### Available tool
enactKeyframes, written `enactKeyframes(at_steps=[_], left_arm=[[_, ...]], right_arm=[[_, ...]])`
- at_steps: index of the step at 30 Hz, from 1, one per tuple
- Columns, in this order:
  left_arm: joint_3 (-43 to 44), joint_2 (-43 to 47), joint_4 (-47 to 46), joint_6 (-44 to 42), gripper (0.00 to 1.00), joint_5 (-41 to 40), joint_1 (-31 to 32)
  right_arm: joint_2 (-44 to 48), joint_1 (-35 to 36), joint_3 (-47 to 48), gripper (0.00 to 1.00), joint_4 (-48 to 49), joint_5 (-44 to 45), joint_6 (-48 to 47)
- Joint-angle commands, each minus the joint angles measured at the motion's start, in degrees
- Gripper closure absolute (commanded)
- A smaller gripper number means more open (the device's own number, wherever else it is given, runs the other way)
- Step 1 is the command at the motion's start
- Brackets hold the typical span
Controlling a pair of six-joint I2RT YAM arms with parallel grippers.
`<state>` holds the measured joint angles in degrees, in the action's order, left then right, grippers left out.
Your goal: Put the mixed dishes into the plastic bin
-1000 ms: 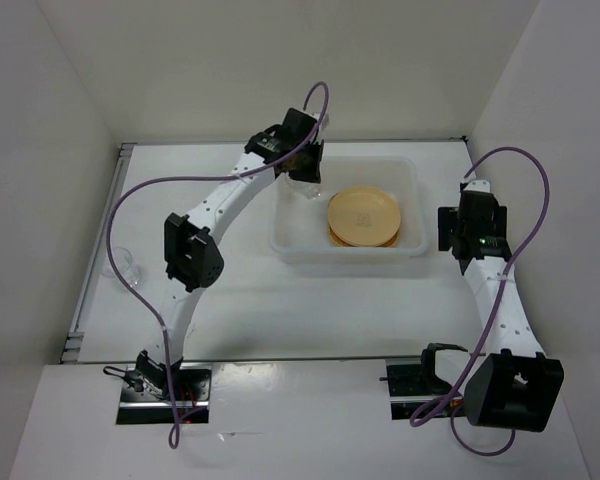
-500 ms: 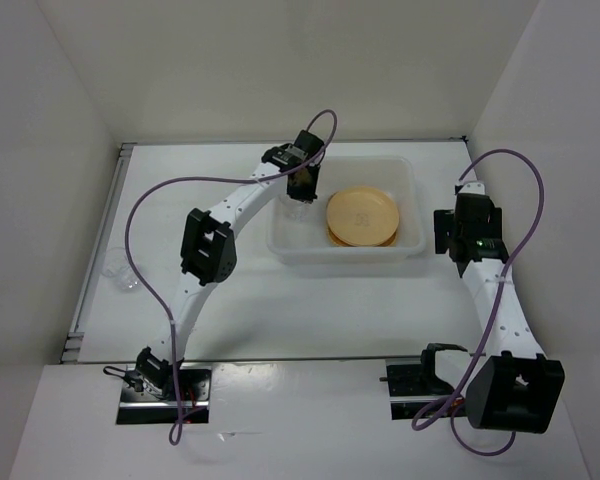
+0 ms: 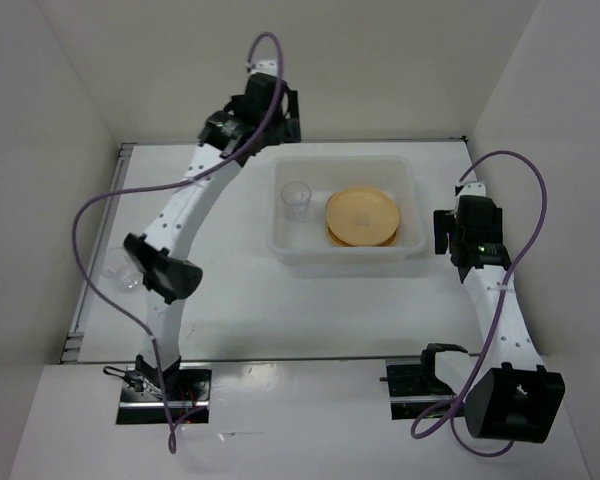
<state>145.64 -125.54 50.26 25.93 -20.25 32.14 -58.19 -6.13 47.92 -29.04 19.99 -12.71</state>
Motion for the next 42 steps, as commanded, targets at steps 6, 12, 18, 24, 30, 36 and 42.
enactKeyframes(at_steps=[6, 12, 18, 24, 30, 36, 42], left_arm=[[-30.77, 20.49, 21.90, 20.36, 0.01, -18.16, -14.02], [-55.18, 25.60, 15.83, 23.02, 0.01, -6.04, -25.62], [-65.05, 29.12, 11.00, 23.29, 0.01, -2.07, -31.60], [-65.05, 28.42, 11.53, 22.67, 0.01, -3.74, -35.65], [-60.05, 28.94, 12.14, 21.35, 0.01, -5.15, -36.18], [-59.24, 28.33, 12.24, 19.69, 0.01, -6.38, -38.81], [-64.77, 29.55, 9.51, 18.63, 0.01, -4.71, -42.42]], right_arm=[[2.12, 0.95, -0.99, 0.03, 3.37, -0.83, -0.12], [0.81, 2.78, -0.99, 0.03, 3.37, -0.31, -0.12], [-0.34, 5.60, -0.99, 0.03, 3.37, 0.23, -0.12], [-0.87, 5.60, -0.99, 0.03, 3.37, 1.28, 0.40], [-0.87, 5.60, -0.99, 0.03, 3.89, 1.81, 0.41], [-0.87, 5.60, -0.99, 0.03, 3.90, 1.81, 0.41], [-0.87, 5.60, -0.99, 0.03, 3.90, 1.81, 0.41]])
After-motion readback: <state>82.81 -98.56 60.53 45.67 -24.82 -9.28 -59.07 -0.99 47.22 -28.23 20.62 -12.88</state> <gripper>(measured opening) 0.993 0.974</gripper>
